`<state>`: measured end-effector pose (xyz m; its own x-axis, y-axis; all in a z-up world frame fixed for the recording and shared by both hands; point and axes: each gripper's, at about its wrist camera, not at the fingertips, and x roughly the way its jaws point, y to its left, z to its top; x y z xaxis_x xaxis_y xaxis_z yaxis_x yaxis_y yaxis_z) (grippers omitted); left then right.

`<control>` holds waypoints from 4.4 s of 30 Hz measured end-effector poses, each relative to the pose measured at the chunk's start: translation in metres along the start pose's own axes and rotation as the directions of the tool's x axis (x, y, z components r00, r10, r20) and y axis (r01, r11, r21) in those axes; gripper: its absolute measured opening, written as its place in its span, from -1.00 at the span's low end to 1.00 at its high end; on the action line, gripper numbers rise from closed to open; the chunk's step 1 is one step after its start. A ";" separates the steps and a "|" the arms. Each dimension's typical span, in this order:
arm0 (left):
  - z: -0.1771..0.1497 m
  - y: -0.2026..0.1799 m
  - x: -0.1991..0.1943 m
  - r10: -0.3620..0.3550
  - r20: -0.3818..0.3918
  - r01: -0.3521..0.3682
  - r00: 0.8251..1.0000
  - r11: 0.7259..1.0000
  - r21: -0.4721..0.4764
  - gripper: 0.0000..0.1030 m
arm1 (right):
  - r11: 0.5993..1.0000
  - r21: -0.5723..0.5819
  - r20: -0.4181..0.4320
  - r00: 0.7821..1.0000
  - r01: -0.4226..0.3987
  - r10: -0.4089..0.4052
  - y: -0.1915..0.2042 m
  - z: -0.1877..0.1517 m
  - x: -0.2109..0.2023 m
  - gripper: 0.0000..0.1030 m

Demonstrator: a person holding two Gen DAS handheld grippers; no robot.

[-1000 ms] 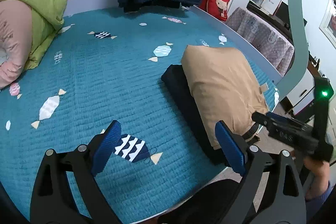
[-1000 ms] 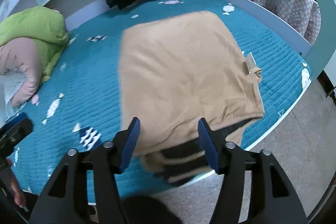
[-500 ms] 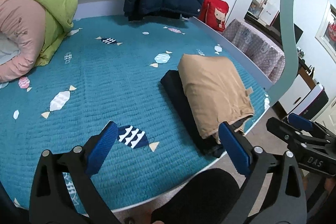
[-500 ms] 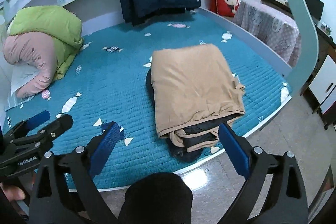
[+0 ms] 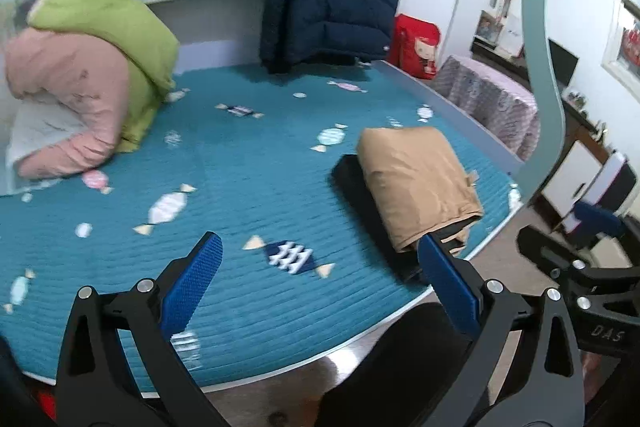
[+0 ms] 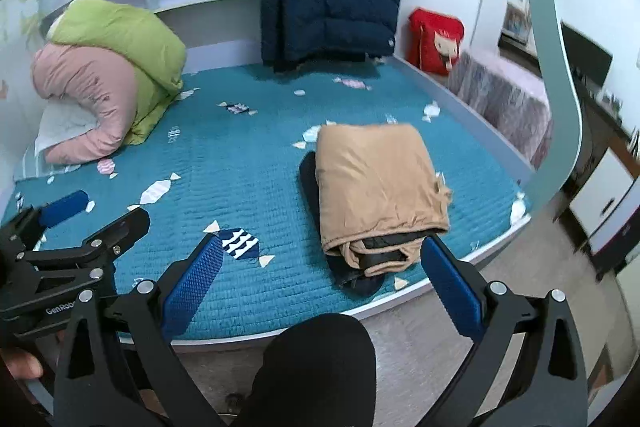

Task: Fold large clothes

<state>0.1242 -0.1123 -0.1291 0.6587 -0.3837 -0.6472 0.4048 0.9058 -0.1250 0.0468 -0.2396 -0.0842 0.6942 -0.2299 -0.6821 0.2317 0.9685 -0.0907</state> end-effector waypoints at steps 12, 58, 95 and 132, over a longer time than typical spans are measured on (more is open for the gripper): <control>0.004 0.013 -0.088 0.123 0.134 -0.123 0.983 0.992 -0.008 0.91 | 0.995 -0.036 0.078 0.993 -0.088 0.091 0.026 0.010 -0.050 0.86; -0.001 0.025 -0.174 0.329 0.336 -0.319 0.882 0.944 -0.087 0.91 | 0.990 -0.091 0.250 0.960 -0.105 0.125 0.053 0.015 -0.093 0.86; 0.006 0.028 -0.169 0.328 0.341 -0.324 0.881 0.943 -0.070 0.91 | 0.992 -0.081 0.240 0.964 -0.101 0.118 0.051 0.015 -0.092 0.86; 0.002 0.027 -0.161 0.315 0.351 -0.316 0.882 0.947 -0.056 0.91 | 0.994 -0.064 0.232 0.967 -0.091 0.104 0.050 0.010 -0.091 0.86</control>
<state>0.0307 -0.0271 -0.0267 0.9310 -0.1163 -0.3460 0.1399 0.9892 0.0438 0.0020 -0.1713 -0.0194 0.8537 -0.1438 -0.5006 0.1232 0.9896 -0.0741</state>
